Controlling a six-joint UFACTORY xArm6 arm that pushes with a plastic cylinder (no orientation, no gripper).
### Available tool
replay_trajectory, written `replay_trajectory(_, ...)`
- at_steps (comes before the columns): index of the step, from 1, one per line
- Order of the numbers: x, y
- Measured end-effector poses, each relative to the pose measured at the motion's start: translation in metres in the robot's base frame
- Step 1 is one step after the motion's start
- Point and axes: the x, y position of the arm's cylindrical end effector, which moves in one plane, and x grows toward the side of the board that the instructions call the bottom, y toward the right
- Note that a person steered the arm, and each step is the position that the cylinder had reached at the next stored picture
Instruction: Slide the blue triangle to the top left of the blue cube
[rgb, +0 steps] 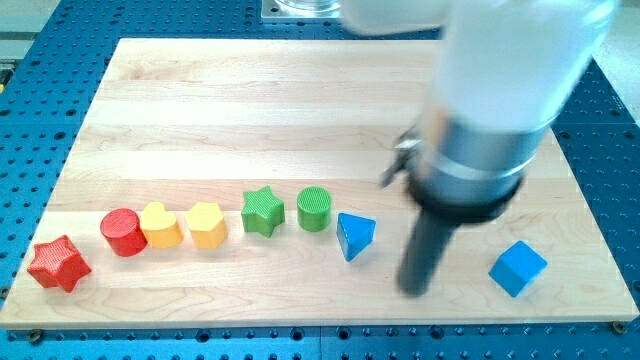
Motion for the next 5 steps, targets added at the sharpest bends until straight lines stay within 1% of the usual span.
replay_trajectory(1, -0.012, -0.091)
replay_trajectory(2, -0.065, -0.055)
replay_trajectory(3, -0.079, 0.021)
replay_trajectory(4, -0.081, 0.053)
replay_trajectory(5, -0.071, 0.073)
